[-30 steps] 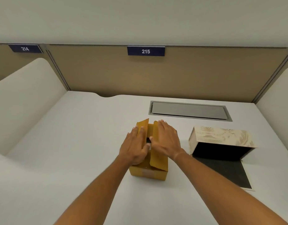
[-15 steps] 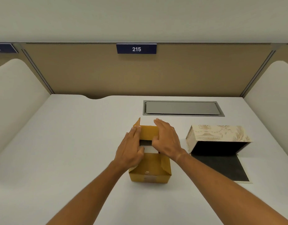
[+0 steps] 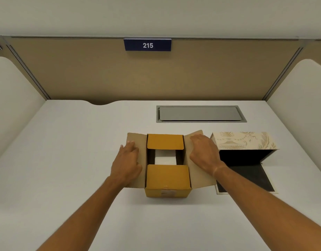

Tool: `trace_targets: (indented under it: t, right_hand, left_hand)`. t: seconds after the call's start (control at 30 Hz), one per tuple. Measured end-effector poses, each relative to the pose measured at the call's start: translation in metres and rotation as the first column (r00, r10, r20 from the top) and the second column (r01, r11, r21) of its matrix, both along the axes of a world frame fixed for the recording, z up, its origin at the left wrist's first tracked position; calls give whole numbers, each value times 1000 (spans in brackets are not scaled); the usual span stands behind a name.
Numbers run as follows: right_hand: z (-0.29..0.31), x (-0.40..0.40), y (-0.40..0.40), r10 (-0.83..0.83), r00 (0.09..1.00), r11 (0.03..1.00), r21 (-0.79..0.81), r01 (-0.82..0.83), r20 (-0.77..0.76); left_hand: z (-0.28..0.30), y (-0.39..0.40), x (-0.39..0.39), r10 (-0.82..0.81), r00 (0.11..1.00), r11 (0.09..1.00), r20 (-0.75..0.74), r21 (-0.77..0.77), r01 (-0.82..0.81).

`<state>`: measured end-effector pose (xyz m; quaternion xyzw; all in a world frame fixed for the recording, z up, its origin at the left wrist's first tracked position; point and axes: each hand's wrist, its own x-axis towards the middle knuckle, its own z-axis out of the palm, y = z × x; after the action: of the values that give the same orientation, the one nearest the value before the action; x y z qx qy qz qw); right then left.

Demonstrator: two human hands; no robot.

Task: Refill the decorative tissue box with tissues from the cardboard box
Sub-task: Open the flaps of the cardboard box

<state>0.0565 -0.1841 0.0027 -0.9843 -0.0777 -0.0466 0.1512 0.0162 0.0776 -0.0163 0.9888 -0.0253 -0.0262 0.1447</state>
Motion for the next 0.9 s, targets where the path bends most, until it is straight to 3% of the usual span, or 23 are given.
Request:
trace_targets:
  t: [0.17, 0.37, 0.47, 0.57, 0.73, 0.9]
  right_hand:
    - [-17, -6, 5, -58, 989, 990, 117, 74, -134]
    - [-34, -8, 16, -117, 962, 916, 348, 200, -245]
    - [-38, -7, 17, -114, 950, 854, 460, 243, -289]
    - [-40, -5, 17, -94, 936, 811, 519, 270, -340]
    - [-41, -4, 14, -79, 934, 807, 528, 265, -349]
    - [-32, 0, 8, -42, 999, 931, 362, 51, -35]
  left_hand:
    - [-20, -9, -5, 106, 992, 952, -72, -280, -122]
    - [-39, -22, -10, 208, 955, 746, -212, -597, -295]
    - [-43, -25, -9, 247, 933, 635, -263, -683, -361]
    - [-47, -27, -7, 262, 924, 590, -278, -712, -381]
    - [-49, -29, -7, 274, 927, 599, -256, -708, -373]
    - [-39, -25, -10, 324, 945, 803, 37, -539, -254]
